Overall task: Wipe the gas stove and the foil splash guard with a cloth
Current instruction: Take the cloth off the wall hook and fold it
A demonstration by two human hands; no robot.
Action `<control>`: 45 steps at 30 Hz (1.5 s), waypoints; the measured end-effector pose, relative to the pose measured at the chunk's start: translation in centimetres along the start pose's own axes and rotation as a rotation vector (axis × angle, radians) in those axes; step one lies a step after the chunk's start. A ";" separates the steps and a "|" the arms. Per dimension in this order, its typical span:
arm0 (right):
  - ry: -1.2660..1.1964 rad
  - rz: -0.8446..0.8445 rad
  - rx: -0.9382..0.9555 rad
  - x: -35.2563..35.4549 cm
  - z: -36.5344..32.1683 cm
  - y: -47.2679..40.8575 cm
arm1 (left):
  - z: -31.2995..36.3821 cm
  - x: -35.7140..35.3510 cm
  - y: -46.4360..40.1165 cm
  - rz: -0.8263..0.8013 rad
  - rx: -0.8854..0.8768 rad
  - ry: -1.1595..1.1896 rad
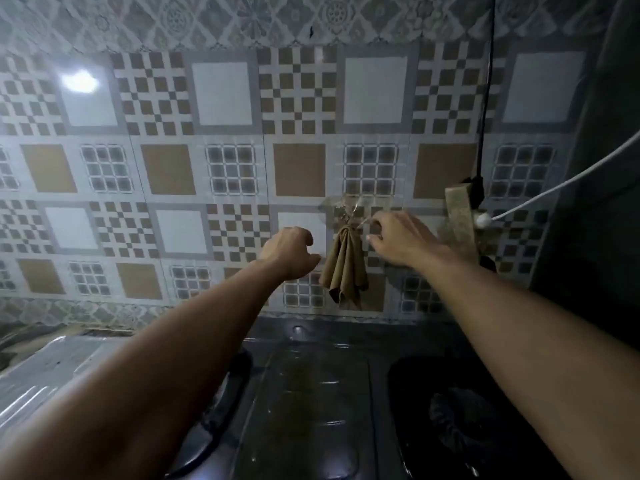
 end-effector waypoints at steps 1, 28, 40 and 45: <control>-0.012 -0.027 -0.024 -0.9 0.4 -0.2 | -0.1 -0.8 -0.5 -0.029 0.036 0.049; -0.972 -0.001 -0.604 -7.2 5.4 -4.9 | -3.6 -2.5 -7.9 0.098 0.236 0.677; -0.865 -0.635 -0.167 -5.3 -2.2 -1.1 | -0.6 6.1 -4.4 0.051 0.045 0.381; -1.109 -0.604 -0.249 -3.2 -4.2 -1.6 | -1.2 7.8 -3.0 0.174 0.055 0.322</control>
Point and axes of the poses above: each hand's wrist, its own y-axis away from the middle knuckle, its own x-axis out of the back of the hand, z = x × y, the point moved 4 cm from there along -y, towards the middle knuckle, and after that the axes turned 5 degrees about y, right-handed, at the moved point
